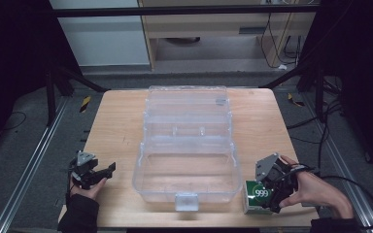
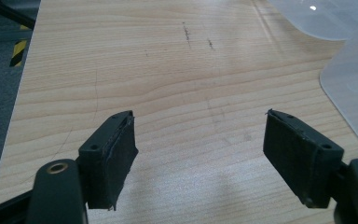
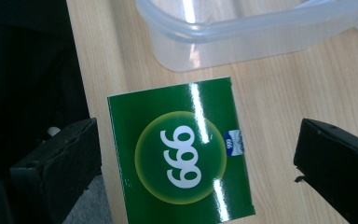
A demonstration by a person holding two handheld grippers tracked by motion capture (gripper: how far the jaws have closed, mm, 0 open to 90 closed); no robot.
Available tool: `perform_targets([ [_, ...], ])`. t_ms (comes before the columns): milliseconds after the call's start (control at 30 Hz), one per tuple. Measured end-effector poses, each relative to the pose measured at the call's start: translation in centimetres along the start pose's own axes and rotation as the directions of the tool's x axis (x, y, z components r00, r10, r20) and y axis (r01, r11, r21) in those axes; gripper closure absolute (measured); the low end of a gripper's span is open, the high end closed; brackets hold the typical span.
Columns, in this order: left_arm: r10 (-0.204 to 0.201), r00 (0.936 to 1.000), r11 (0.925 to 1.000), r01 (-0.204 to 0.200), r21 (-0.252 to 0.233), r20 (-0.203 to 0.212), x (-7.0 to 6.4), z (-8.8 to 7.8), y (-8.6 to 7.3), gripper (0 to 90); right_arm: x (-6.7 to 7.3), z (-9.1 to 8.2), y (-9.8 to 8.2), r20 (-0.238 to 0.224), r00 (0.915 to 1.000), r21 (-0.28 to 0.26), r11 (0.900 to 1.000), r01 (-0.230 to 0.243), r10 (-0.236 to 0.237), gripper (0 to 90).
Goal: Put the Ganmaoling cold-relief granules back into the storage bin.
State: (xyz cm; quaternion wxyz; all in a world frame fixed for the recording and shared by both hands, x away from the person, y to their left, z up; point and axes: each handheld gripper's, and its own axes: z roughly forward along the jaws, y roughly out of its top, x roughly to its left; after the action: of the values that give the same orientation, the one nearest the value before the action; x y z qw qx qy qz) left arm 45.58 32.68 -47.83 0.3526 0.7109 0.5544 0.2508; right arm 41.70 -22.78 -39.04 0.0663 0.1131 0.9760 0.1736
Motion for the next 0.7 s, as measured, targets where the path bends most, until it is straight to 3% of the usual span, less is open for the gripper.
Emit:
perform_targets([
  [167, 0.001, 1.0, 1.0, -0.001, 0.0, 0.0, -0.1, 0.0, 0.0, 24.6, 0.1, 0.7, -0.2, -0.003, 0.9999, 0.022, 1.0, 0.016, -0.016, 1.2],
  [700, 0.009, 1.0, 0.9999, -0.009, 0.005, -0.002, -0.1, 0.1, 0.0, 24.6, 0.4, 2.8, -1.0, -0.016, 0.9999, 0.057, 0.998, 0.003, -0.002, 1.6],
])
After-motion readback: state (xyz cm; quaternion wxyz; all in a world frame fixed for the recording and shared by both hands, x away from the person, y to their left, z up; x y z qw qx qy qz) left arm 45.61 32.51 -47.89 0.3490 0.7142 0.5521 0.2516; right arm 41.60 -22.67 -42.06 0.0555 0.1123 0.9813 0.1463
